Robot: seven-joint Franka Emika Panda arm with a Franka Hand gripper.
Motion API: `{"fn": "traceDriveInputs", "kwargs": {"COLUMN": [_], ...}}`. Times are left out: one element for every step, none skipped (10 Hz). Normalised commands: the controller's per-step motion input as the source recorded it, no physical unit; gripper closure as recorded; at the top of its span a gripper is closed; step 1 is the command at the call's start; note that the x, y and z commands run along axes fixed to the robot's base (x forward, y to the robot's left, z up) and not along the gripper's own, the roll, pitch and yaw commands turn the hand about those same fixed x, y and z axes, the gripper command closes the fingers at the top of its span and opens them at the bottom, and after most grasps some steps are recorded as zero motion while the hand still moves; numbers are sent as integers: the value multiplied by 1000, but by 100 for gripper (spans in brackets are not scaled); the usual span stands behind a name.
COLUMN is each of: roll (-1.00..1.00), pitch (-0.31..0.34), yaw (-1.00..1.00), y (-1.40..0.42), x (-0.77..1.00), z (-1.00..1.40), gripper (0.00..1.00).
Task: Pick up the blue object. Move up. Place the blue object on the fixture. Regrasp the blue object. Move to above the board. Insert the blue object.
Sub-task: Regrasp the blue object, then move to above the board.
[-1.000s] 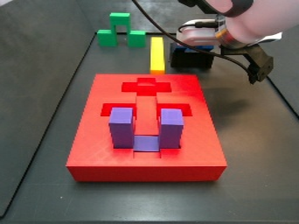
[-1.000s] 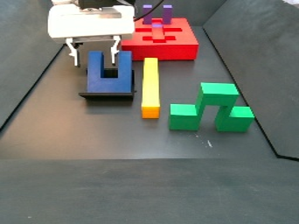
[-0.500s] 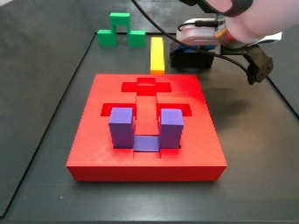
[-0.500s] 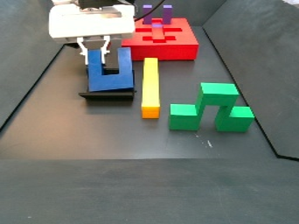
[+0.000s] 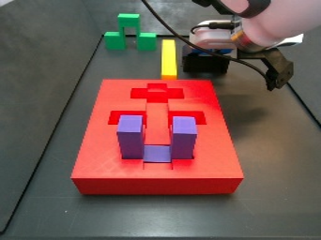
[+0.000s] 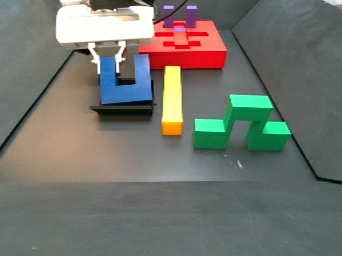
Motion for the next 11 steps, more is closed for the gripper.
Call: {"fn": "traceDriveInputs", "kwargs": {"roll": [0, 0, 0, 0, 0, 0, 0, -16, -48, -18, -6], "pitch": [0, 0, 0, 0, 0, 0, 0, -32, -39, -30, 19], "yaw": [0, 0, 0, 0, 0, 0, 0, -11, -17, -25, -31], "y": [0, 0, 0, 0, 0, 0, 0, -12, -15, 8, -18], "x": [0, 0, 0, 0, 0, 0, 0, 5, -9, -16, 4], "z": [0, 0, 0, 0, 0, 0, 1400, 1400, 1400, 1400, 1400], "gripper": [100, 100, 100, 100, 100, 100, 100, 100, 100, 100, 100]}}
